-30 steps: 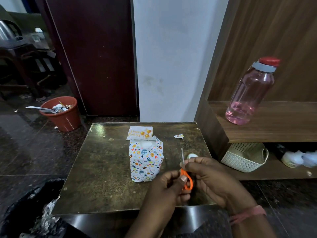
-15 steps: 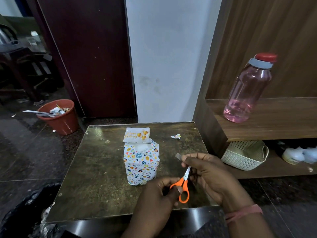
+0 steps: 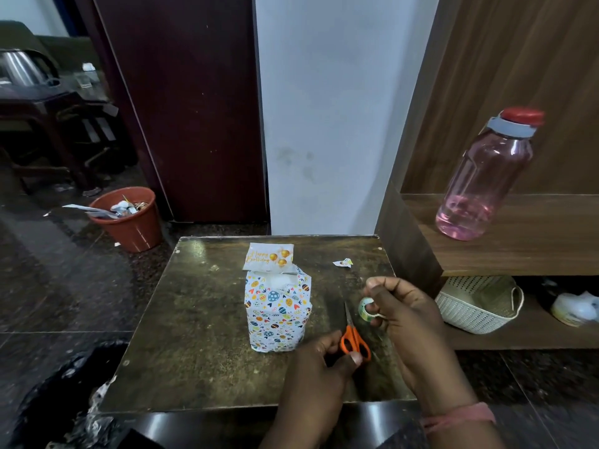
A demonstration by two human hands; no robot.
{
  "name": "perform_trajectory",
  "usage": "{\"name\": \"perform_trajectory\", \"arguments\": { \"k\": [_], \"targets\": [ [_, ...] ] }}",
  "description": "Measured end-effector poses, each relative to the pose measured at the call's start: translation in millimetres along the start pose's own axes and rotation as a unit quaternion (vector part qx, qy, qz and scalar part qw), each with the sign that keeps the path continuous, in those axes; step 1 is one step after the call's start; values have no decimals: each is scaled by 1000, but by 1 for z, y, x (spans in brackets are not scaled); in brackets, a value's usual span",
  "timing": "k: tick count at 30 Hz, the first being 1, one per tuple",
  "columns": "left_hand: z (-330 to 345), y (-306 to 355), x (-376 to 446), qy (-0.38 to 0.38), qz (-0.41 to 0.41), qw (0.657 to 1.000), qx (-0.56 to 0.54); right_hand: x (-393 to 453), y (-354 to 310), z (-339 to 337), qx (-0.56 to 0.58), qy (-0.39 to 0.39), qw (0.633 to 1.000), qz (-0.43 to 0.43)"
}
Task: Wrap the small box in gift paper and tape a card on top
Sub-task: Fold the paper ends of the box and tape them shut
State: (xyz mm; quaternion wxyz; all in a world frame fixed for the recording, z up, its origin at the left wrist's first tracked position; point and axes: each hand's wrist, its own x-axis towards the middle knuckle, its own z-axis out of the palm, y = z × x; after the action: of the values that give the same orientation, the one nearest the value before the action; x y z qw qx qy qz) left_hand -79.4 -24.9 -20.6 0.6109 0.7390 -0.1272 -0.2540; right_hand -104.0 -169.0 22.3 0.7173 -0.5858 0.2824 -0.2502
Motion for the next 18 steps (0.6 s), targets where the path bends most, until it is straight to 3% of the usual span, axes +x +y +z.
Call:
{"name": "perform_trajectory", "arguments": {
  "k": [3, 6, 8, 11, 15, 18],
  "targets": [
    [0, 0, -2, 21, 33, 996, 81, -3, -4, 4, 4, -23, 1000, 0],
    [-11, 11, -15, 85, 177, 941, 274, -8, -12, 11, 23, -90, 996, -16],
    [-20, 24, -25, 144, 282, 908, 273, -15, -18, 17, 29, -143, 989, -30],
    [-37, 44, -34, 229, 388, 875, 178, -25, -26, 24, 56, -215, 974, -38],
    [-78, 57, -30, 298, 393, 866, 80, -34, -33, 29, 60, -308, 948, -49],
    [-108, 52, -12, 250, 291, 923, 40, -37, -34, 31, 42, -355, 933, -35]
  ]
}}
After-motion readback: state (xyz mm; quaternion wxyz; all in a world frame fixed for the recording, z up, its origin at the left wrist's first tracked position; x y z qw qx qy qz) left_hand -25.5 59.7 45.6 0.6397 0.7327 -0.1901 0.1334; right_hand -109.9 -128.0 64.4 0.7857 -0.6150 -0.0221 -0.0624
